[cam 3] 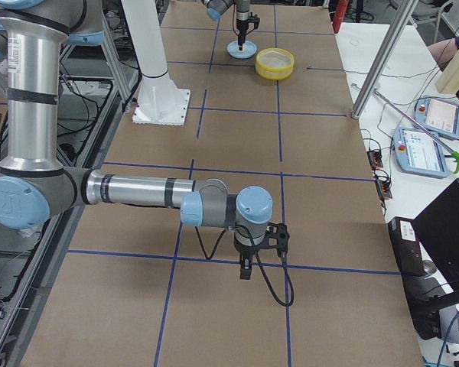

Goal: Place bun in steamer
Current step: 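Move the left gripper down toward the bun on the light blue plate, then close the left gripper on the pale bun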

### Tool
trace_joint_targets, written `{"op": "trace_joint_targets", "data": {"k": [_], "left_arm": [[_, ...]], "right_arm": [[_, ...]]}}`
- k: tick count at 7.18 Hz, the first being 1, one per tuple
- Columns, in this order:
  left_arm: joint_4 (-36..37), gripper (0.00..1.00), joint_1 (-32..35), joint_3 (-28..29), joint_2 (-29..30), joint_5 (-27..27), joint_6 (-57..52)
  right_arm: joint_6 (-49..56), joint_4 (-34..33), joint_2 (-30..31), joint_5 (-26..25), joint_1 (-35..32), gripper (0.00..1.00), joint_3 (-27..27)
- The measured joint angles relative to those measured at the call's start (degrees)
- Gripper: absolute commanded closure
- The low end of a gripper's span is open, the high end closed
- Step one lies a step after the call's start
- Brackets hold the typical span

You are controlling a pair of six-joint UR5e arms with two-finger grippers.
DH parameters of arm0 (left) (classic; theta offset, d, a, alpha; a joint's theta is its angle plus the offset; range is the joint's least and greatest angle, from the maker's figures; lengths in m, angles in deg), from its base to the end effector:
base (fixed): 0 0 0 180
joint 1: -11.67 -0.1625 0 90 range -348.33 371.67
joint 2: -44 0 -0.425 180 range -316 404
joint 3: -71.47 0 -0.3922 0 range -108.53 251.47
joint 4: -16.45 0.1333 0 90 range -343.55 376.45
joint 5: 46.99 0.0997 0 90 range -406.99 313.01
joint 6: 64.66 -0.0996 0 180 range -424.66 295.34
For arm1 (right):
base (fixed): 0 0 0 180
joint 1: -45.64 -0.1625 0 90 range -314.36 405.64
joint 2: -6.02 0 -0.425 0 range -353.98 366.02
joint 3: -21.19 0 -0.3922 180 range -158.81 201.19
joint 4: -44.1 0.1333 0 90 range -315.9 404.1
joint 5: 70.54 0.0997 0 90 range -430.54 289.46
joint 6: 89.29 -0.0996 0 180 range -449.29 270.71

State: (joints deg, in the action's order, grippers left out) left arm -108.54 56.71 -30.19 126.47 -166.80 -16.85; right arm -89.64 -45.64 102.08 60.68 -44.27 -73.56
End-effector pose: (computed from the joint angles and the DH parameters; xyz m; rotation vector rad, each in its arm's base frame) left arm 0.2710 -0.3899 0.5597 0.0983 0.8271 0.1307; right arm 0.0670 -0.4456 0.6708 -0.0203 -0.7193 0.0109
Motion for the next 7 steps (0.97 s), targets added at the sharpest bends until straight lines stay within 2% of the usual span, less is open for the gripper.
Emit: {"op": "trace_joint_targets", "data": {"k": [4,7], "left_arm": [[-0.2,0.28,-0.9,0.6,-0.1,0.9,0.4],[-0.2,0.33,-1.1,0.8,-0.3,0.8,0.3]], "right_arm": [[0.0,0.0,0.0,0.0,0.0,0.0,0.0],[0.0,0.0,0.0,0.0,0.0,0.0,0.0]]}}
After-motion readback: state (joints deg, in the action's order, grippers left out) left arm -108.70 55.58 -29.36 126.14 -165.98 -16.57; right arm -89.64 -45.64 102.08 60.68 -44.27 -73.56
